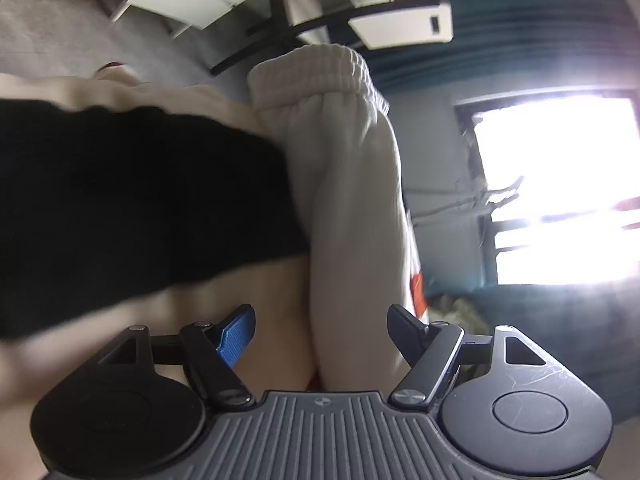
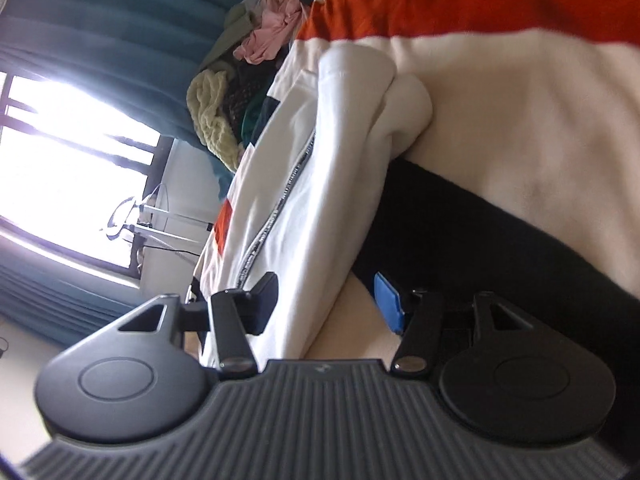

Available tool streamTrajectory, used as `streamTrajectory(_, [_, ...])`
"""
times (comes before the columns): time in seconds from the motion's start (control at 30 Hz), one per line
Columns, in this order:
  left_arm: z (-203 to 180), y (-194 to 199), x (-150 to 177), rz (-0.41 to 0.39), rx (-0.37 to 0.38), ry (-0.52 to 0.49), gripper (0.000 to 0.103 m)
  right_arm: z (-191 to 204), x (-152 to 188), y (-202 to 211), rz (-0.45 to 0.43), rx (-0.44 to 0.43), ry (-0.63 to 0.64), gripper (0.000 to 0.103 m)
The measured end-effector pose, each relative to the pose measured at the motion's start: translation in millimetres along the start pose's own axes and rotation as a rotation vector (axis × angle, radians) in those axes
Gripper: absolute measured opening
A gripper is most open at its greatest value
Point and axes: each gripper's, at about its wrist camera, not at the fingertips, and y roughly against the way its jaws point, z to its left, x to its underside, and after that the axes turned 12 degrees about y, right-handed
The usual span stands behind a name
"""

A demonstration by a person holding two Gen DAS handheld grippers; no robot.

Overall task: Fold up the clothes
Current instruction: 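Grasp the waistband with the left gripper while the right gripper grasps both cuffs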

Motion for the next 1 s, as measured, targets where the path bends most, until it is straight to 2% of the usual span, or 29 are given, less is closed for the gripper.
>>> streamTrajectory(0.07, [-1,-21,-6,-0.010,-0.003,-0.009,0.074,-8,-2,-14,-0.040,-0.008,-0.013,0.055])
streamTrajectory(0.13, [-3,-34,-10,-0.033,0.031,-0.004,0.075,-17,-6,-26,-0.089,-0.007,-0.048,0.054])
streamTrajectory(0.23, [-13,-45,-13,-0.091,0.051,0.005,0.077,-23,-10,-40,-0.183,-0.020,-0.083,0.055])
streamTrajectory(0.27, [-19,-47,-11,-0.118,0.060,-0.029,0.070,-23,-11,-46,-0.209,-0.012,-0.085,0.055])
streamTrajectory(0.3, [-23,-49,-10,-0.143,0.066,-0.060,0.059,-22,-13,-51,-0.234,-0.002,-0.084,0.055])
streamTrajectory(0.37, [-27,-54,-6,-0.180,0.042,-0.110,0.054,-18,-13,-59,-0.281,0.026,-0.056,0.055])
streamTrajectory(0.47, [-28,-59,-3,-0.220,0.028,-0.148,0.040,-10,-15,-72,-0.346,0.067,-0.013,0.054])
streamTrajectory(0.5, [-27,-61,-4,-0.224,0.035,-0.142,0.033,-10,-17,-74,-0.349,0.080,-0.003,0.050])
streamTrajectory(0.57, [-28,-63,-7,-0.227,0.050,-0.129,0.025,-12,-20,-73,-0.355,0.107,-0.020,0.022])
streamTrajectory(0.63, [-31,-59,-6,-0.237,0.048,-0.143,0.021,-16,-23,-68,-0.359,0.094,-0.030,0.016])
streamTrajectory(0.77, [-45,-41,-4,-0.239,0.027,-0.209,0.009,-2,-29,-58,-0.349,0.110,0.051,0.013])
streamTrajectory(0.9, [-55,-13,-13,-0.217,0.055,-0.218,0.009,4,-24,-29,-0.326,0.109,0.058,0.012])
streamTrajectory(1.0, [-49,14,-10,-0.230,0.074,-0.209,0.009,11,-21,-3,-0.290,0.113,0.062,0.012])
